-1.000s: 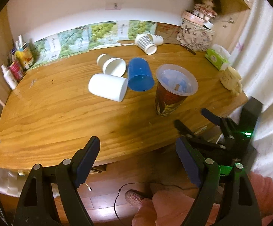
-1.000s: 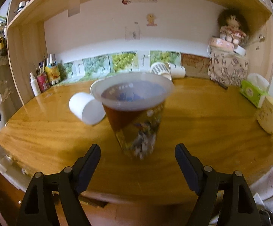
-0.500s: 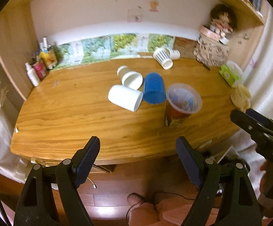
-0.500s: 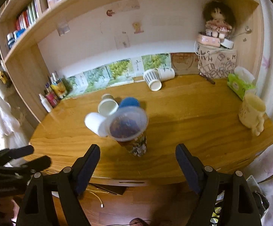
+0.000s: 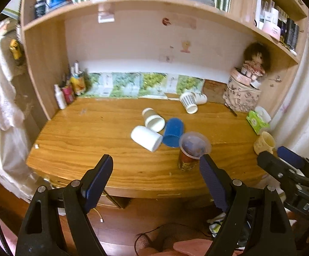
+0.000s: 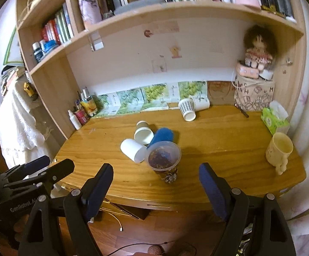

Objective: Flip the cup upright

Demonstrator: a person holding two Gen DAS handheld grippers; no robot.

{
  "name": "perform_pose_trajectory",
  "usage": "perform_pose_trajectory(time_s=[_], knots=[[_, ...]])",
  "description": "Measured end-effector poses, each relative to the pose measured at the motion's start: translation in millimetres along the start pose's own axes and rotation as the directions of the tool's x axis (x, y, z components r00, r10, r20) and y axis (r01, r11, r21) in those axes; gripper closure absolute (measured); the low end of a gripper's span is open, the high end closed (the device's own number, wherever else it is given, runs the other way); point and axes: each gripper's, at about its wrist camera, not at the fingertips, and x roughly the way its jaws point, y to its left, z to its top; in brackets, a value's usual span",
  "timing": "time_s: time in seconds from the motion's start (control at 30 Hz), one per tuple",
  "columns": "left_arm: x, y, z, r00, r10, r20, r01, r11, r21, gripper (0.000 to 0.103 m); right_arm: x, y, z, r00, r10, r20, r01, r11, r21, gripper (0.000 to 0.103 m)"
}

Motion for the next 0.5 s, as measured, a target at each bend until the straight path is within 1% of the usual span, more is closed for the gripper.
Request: perform_pose_trajectory(time_s=[0.07, 0.13, 0.2, 0.27, 0.3, 0.33, 0.4, 0.43, 0.5], knots=[[-7, 0, -3, 1.0, 0.01, 0.021, -0.01, 1.0, -0.016, 0.014, -9, 2, 0, 1.0, 0.013, 0.013, -0.013, 1.0, -0.003, 0.02], [-10, -2, -5, 0.998, 0.045, 0.033, -0.044, 0.999, -0.02, 0.014, -21, 5, -2, 0.999, 0.007, 0.052, -0.006, 1.0, -0.017, 0.02], [-16, -4, -9, 0.994, 0.095, 0.052, -0.094, 0.995, -0.02, 0.013, -30, 8, -4, 0.996, 0.007, 0.091, -0.005, 1.0, -0.025, 0.02], [-24, -7, -14, 0.987, 0.135, 0.088, -0.134, 0.991, -0.012, 0.01, -39, 12, -8, 0.992, -0.001, 0.125, 0.007, 0.999, -0.042, 0.02], [-29, -9, -15, 0.981, 0.158, 0.113, -0.159, 0.987, -0.006, 0.006, -41, 13, -8, 0.99, -0.003, 0.138, 0.01, 0.999, -0.053, 0.019], [-33, -11, -16, 0.975, 0.172, 0.138, -0.174, 0.985, -0.003, 0.001, -45, 14, -10, 0.988, -0.003, 0.155, 0.013, 0.998, -0.063, 0.017], [-41, -12, -18, 0.965, 0.189, 0.183, -0.192, 0.981, -0.002, 0.001, -50, 15, -11, 0.983, -0.002, 0.182, 0.015, 0.997, -0.071, 0.003], [-43, -12, -18, 0.96, 0.198, 0.198, -0.202, 0.979, -0.002, 0.001, -52, 14, -12, 0.981, -0.002, 0.192, 0.016, 0.998, -0.069, 0.0], [-45, -11, -18, 0.954, 0.209, 0.216, -0.213, 0.977, -0.006, 0.001, -55, 12, -13, 0.977, -0.005, 0.215, 0.018, 0.998, -0.058, 0.0]])
